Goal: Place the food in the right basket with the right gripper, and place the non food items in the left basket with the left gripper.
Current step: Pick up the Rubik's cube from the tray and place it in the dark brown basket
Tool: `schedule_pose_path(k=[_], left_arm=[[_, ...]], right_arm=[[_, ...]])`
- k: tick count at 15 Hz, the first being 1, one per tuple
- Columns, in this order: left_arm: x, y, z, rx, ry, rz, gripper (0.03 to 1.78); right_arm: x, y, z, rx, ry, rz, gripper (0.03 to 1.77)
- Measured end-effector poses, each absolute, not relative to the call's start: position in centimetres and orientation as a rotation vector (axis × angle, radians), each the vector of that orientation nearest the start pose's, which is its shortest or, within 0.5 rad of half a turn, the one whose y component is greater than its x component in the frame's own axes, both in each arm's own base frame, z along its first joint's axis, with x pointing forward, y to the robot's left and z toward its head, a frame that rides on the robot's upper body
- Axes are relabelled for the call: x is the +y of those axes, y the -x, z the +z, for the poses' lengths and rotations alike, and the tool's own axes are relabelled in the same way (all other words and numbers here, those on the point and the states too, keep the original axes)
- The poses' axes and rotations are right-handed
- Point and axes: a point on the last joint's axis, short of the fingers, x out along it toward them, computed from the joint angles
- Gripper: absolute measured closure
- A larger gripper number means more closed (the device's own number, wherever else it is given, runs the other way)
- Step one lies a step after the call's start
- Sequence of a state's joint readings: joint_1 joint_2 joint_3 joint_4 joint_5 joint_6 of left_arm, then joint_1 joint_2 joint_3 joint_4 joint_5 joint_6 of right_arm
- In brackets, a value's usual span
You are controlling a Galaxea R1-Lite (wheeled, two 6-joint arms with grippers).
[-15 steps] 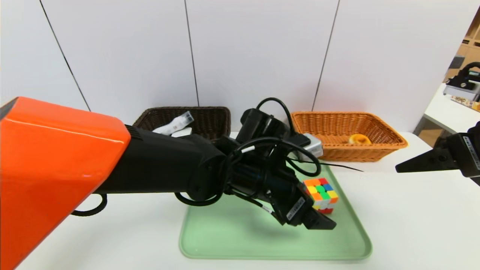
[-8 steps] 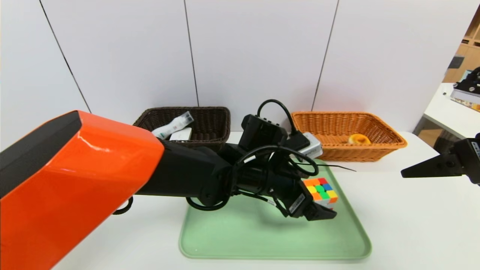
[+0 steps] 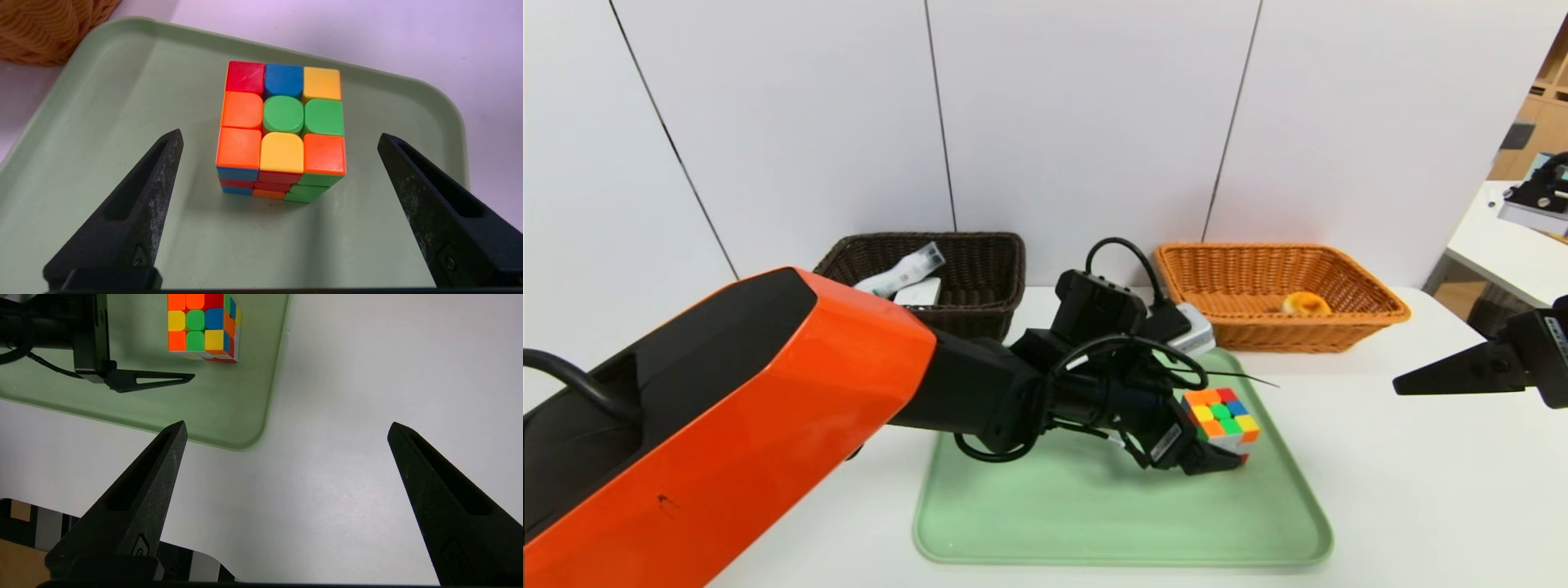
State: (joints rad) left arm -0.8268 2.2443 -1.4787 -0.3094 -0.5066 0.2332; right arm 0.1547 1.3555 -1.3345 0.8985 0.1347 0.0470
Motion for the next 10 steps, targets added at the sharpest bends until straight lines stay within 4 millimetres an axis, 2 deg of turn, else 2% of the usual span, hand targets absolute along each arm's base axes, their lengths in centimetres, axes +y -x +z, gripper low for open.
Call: schedule_pose_path(k=[5, 10], left_arm=[[-34.6, -30.4, 10.9, 0.345, -0.276, -1.355, 0.12], [-34.7, -30.4, 10.7, 0.344, -0.276, -1.348, 0.83]], right_arm=[[3.0, -17.2, 28.2, 0.934, -0.036, 0.249, 0.10], [3.0, -17.2, 28.1, 0.938, -0.035, 0.248, 0.10]])
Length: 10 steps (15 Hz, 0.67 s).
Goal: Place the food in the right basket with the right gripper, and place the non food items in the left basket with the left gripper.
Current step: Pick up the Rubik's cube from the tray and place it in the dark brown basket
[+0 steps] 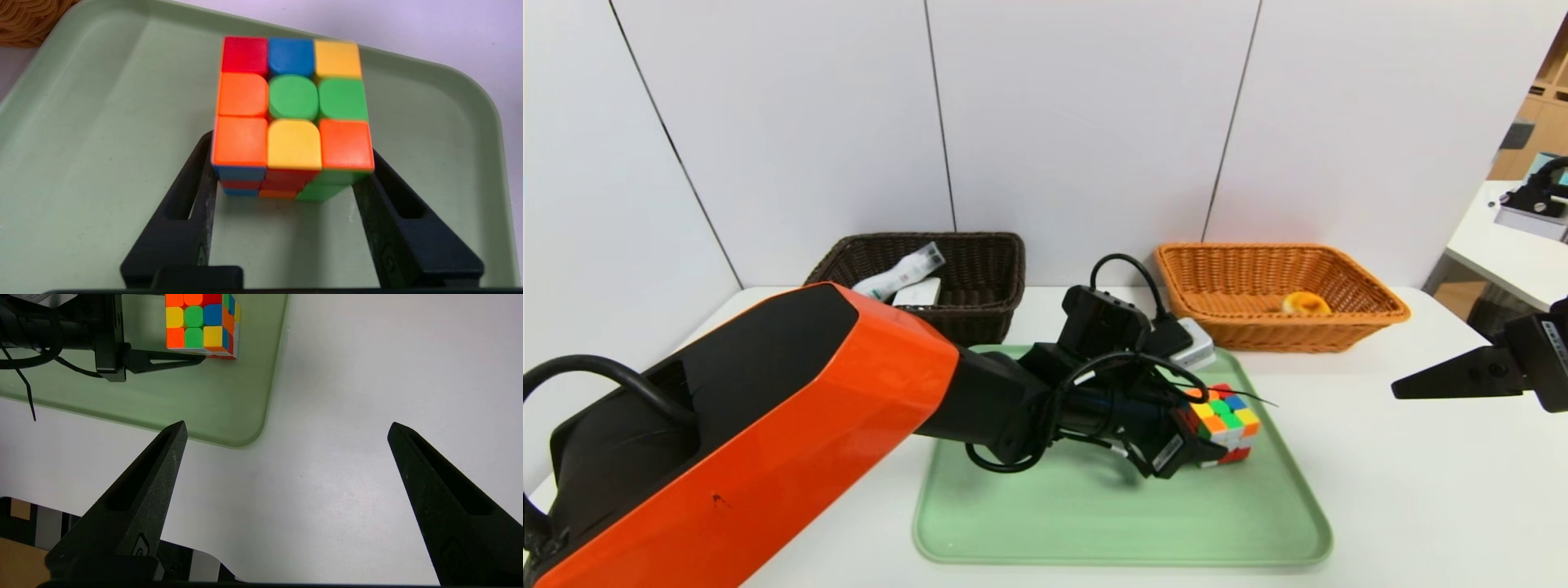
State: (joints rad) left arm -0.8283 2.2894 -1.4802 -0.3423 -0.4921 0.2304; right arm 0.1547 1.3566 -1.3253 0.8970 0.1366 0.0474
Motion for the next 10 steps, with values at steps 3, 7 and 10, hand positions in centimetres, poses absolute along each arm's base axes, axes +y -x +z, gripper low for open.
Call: schedule_pose_path(k=[3, 7, 10], left_arm=[[-34.8, -30.4, 10.8, 0.341, -0.276, -1.348, 0.89], [-34.2, -30.5, 12.4, 0.315, -0.280, -1.283, 0.89], [-32.6, -30.6, 14.9, 0.308, -0.280, -1.237, 0.89]], right_arm=[[3.0, -17.2, 28.1, 0.938, -0.034, 0.249, 0.10], [2.9, -17.3, 28.1, 0.940, -0.037, 0.245, 0.10], [2.9, -17.3, 28.0, 0.942, -0.039, 0.243, 0.10]])
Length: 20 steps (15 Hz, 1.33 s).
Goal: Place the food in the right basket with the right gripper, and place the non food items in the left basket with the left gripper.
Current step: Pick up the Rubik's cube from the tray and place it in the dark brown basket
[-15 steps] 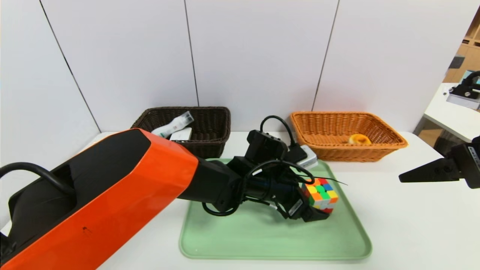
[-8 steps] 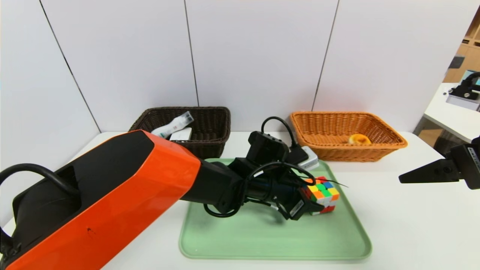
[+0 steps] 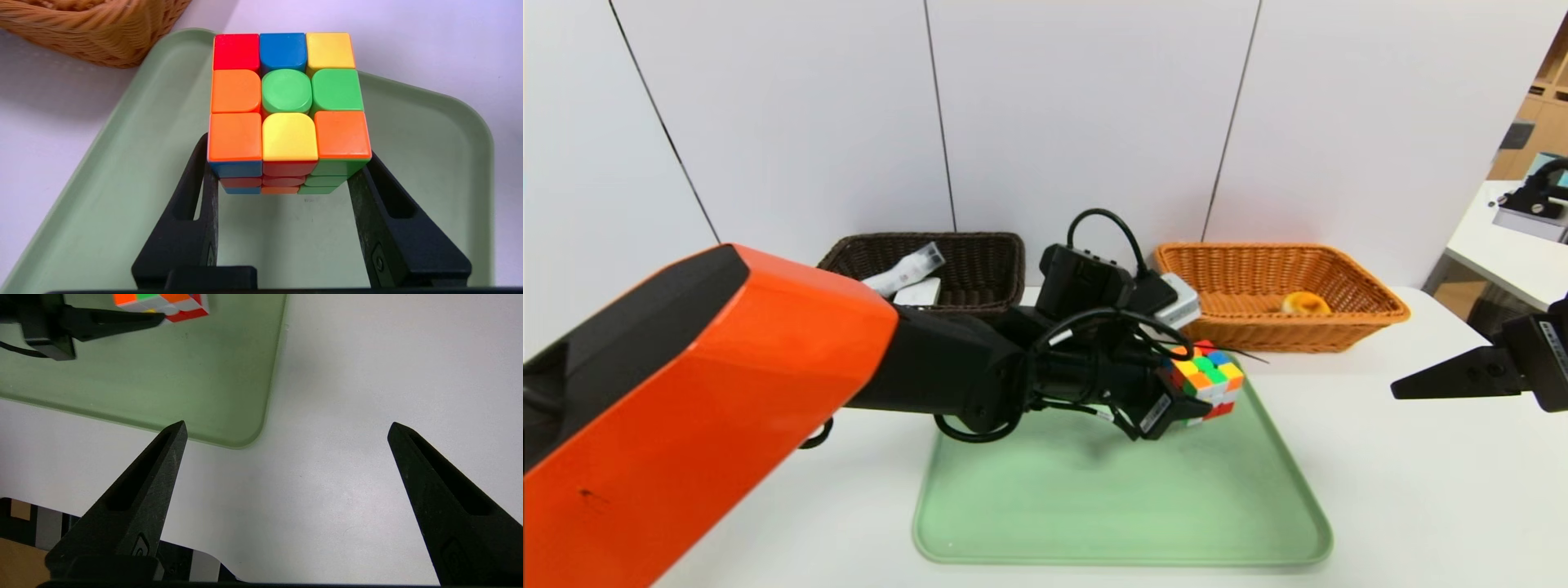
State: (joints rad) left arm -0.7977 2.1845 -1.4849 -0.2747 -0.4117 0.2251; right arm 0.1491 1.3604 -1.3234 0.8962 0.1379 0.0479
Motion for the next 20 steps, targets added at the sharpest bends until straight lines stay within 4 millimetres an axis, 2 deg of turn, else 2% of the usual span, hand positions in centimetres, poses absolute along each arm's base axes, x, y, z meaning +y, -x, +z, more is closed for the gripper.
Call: schedule_pose_path(k=[4, 8, 11, 15, 18, 20], left_arm=[[-28.3, -31.1, 19.4, 0.356, -0.274, -1.157, 0.89], [-22.9, -32.6, 24.1, 0.370, -0.248, -1.030, 0.89], [-19.1, -33.9, 26.3, 0.346, -0.229, -0.931, 0.89], [-14.1, -36.6, 27.2, 0.328, -0.202, -0.785, 0.90], [-11.3, -38.7, 25.8, 0.369, -0.176, -0.709, 0.90], [-10.4, -39.8, 24.4, 0.403, -0.167, -0.683, 0.90]], right_arm=[[3.0, -17.7, 28.0, 0.927, -0.041, 0.248, 0.10], [3.2, -18.4, 27.9, 0.903, -0.053, 0.285, 0.10], [3.3, -18.6, 27.8, 0.911, -0.053, 0.290, 0.10], [3.4, -18.7, 27.7, 0.913, -0.052, 0.290, 0.10], [3.4, -18.6, 27.8, 0.912, -0.050, 0.289, 0.10], [3.4, -18.6, 27.8, 0.910, -0.049, 0.291, 0.10]])
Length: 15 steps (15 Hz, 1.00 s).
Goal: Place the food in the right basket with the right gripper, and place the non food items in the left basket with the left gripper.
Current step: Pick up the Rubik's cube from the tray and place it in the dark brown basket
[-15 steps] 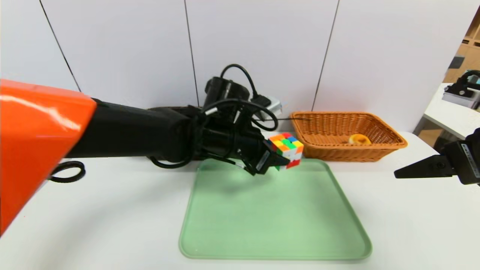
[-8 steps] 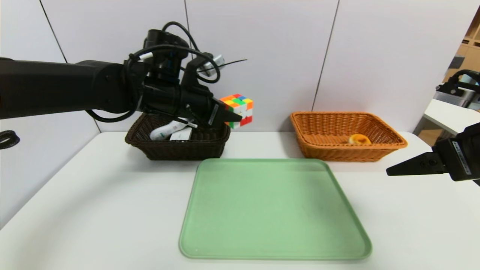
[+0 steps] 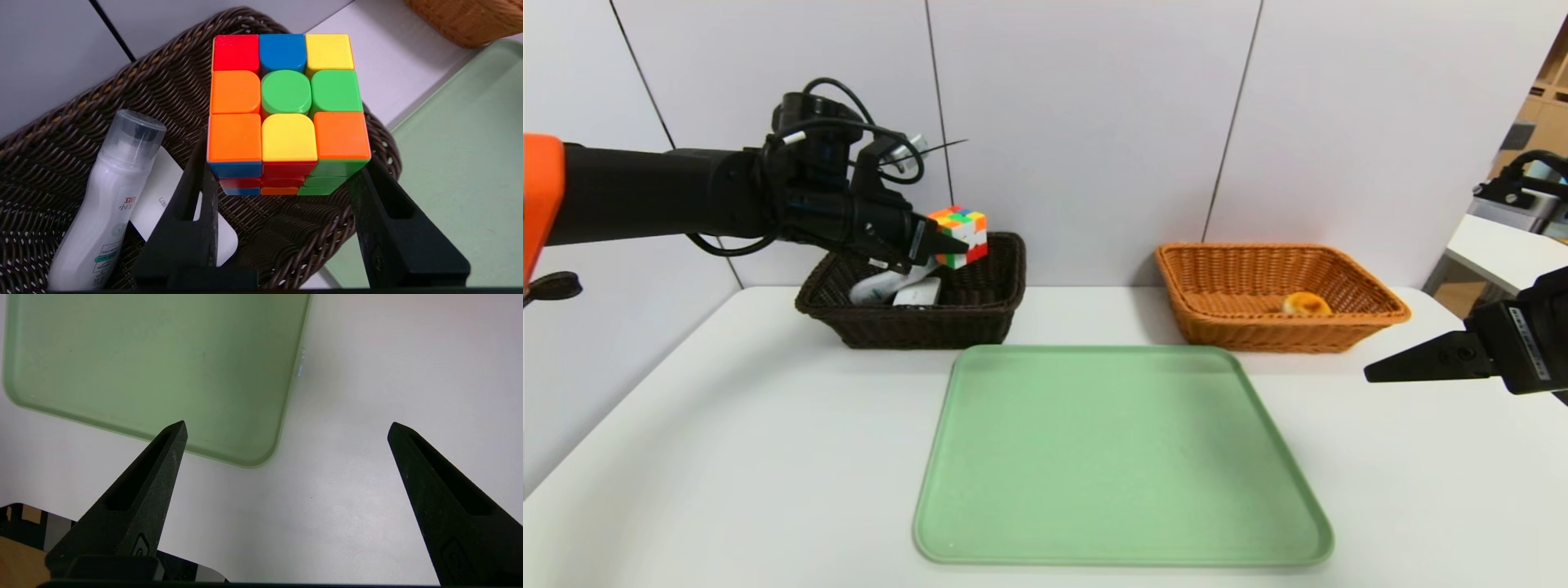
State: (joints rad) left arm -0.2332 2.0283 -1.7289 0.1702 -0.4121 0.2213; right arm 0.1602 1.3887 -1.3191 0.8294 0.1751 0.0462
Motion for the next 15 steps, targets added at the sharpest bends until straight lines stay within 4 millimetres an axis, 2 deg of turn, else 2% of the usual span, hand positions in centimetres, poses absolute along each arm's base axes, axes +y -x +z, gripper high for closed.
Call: schedule_pose_path(k=[4, 6, 7, 12, 15], left_arm=[[-9.9, -41.6, 21.5, 0.483, -0.137, -0.659, 0.90], [-10.0, -42.0, 20.6, 0.502, -0.132, -0.659, 0.90], [-10.0, -42.1, 20.5, 0.508, -0.123, -0.657, 0.79], [-10.1, -42.1, 20.5, 0.513, -0.096, -0.654, 0.46], [-9.9, -41.3, 22.2, 0.490, -0.057, -0.642, 0.35]], right_arm=[[3.4, -18.5, 27.9, 0.907, -0.050, 0.293, 0.10], [3.4, -18.4, 28.0, 0.904, -0.051, 0.293, 0.10], [3.4, -18.3, 28.0, 0.900, -0.051, 0.293, 0.10], [3.3, -17.9, 28.2, 0.893, -0.051, 0.293, 0.10], [3.3, -17.7, 28.2, 0.888, -0.051, 0.293, 0.10]])
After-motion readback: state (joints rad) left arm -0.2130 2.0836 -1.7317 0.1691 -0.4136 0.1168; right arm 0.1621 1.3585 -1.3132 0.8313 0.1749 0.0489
